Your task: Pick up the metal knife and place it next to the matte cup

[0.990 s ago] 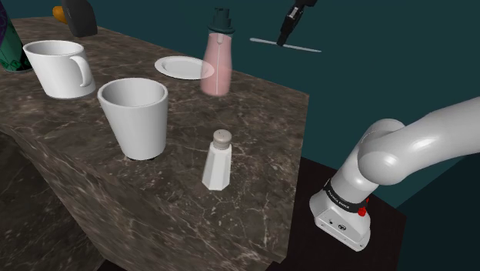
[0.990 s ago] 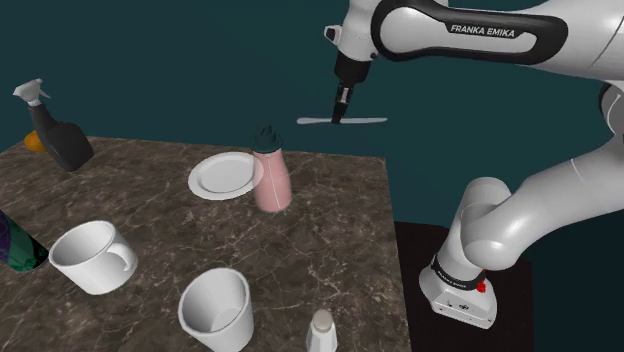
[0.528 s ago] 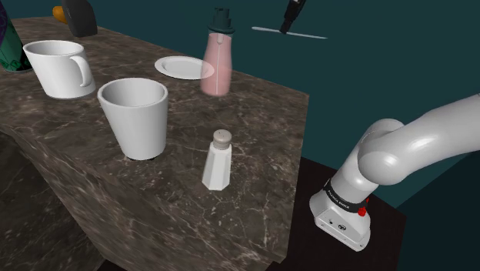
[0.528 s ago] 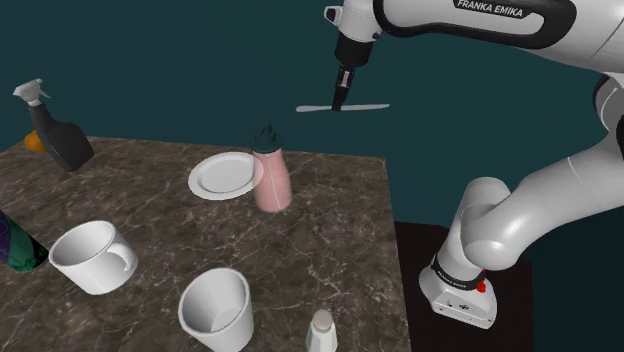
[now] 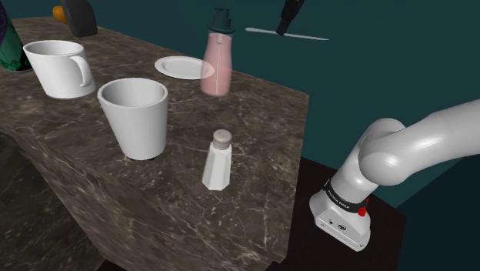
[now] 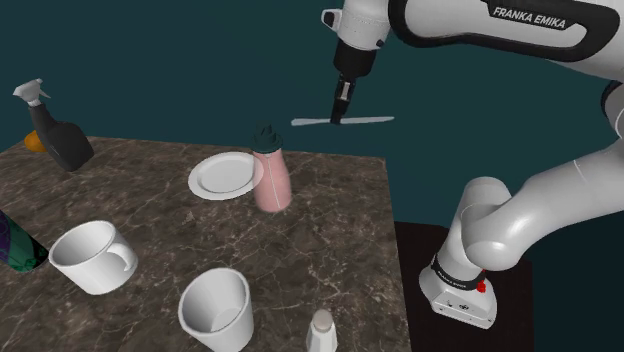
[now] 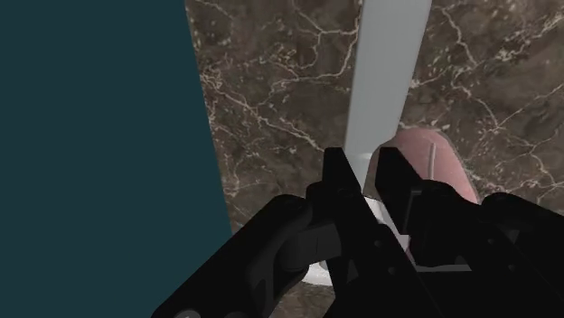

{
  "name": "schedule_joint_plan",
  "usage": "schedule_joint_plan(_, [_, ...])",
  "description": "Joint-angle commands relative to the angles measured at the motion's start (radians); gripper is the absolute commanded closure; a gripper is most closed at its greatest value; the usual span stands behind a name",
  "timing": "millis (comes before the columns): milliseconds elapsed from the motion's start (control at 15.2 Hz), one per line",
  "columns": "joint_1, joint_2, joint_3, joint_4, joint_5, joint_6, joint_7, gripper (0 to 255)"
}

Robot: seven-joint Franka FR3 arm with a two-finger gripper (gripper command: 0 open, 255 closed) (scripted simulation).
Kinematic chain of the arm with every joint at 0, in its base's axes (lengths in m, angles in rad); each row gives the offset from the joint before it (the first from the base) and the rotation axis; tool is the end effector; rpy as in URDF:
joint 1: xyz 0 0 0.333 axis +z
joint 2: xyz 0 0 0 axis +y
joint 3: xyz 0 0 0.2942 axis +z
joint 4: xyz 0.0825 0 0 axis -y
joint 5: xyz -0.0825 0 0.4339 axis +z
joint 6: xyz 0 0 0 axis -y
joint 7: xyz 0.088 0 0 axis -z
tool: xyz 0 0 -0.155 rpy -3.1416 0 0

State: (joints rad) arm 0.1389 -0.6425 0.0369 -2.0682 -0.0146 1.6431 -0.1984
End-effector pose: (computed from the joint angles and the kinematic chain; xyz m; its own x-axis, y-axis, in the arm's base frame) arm 0.4199 0.0759 0.6298 0.9103 0.3604 0.2039 0.3518 -0.9328 0.0783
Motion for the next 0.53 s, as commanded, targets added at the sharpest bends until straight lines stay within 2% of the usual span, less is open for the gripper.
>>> schedule_joint_plan(0, [0.012, -0.019, 0.043, -0.004, 0.016, -0.016, 0.050, 255])
schedule_joint_plan(462, [0.050, -0.045, 0.189, 0.000, 0.077, -0.045, 0.214, 255])
